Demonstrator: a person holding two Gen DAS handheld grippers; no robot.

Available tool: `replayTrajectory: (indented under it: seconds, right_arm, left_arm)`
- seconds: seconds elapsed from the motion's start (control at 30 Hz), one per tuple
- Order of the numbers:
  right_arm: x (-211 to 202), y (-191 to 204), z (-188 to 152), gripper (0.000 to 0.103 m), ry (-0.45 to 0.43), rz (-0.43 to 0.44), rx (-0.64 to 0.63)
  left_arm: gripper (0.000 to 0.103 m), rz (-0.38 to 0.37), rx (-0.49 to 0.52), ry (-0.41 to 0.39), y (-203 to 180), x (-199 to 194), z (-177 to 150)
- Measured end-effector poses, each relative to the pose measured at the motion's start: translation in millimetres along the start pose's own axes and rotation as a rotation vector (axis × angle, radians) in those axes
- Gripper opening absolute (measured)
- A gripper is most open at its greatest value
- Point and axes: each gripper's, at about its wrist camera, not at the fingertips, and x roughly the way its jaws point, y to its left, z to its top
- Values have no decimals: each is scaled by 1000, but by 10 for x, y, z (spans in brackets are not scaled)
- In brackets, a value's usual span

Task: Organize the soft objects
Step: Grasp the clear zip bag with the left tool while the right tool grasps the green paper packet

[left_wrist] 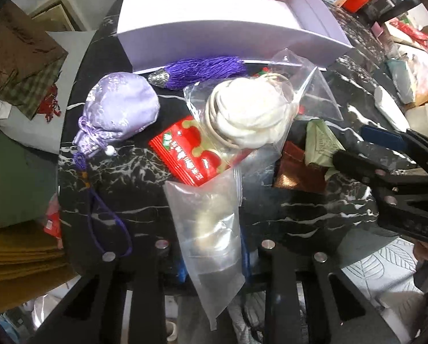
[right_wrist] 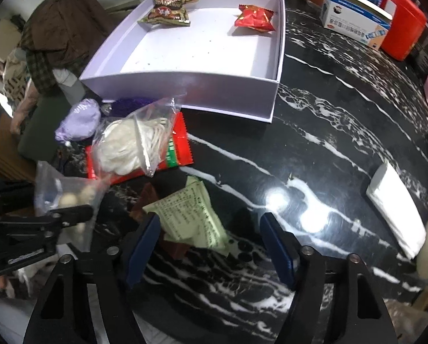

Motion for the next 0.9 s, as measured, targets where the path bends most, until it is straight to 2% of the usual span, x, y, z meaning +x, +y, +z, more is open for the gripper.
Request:
replayTrajectory:
  seconds: [0.13,0.27,0.4,0.43,0.5,0.6,0.9]
  right_arm:
    - [75,73,42,70,13,15,-30]
    - [169,163,35,67,43,16,-47]
    - [215,157,11,55,41,27,-21]
    - [211,149,15,44,41,41,-14]
    - [211,131,21,43,48,61,2]
    - [187,132,17,41,43,49,1]
    - [-104,129,-85,34,0,60,24]
  left_arm:
    - [26,-70,-45,7,30,-36,-26]
    - [26,-42,-37,-27,49,-133,-88]
    - [26,-40,-48,-36,60,-180,-111]
    - [26,-44,-55,-39,68,-191,-112]
    - [26,-49,-66,-46,150,-189,-97]
    - [26,-34,-66,-74,95,-286,-100]
    - [26,-51,-58,-149,-41,-604,-81]
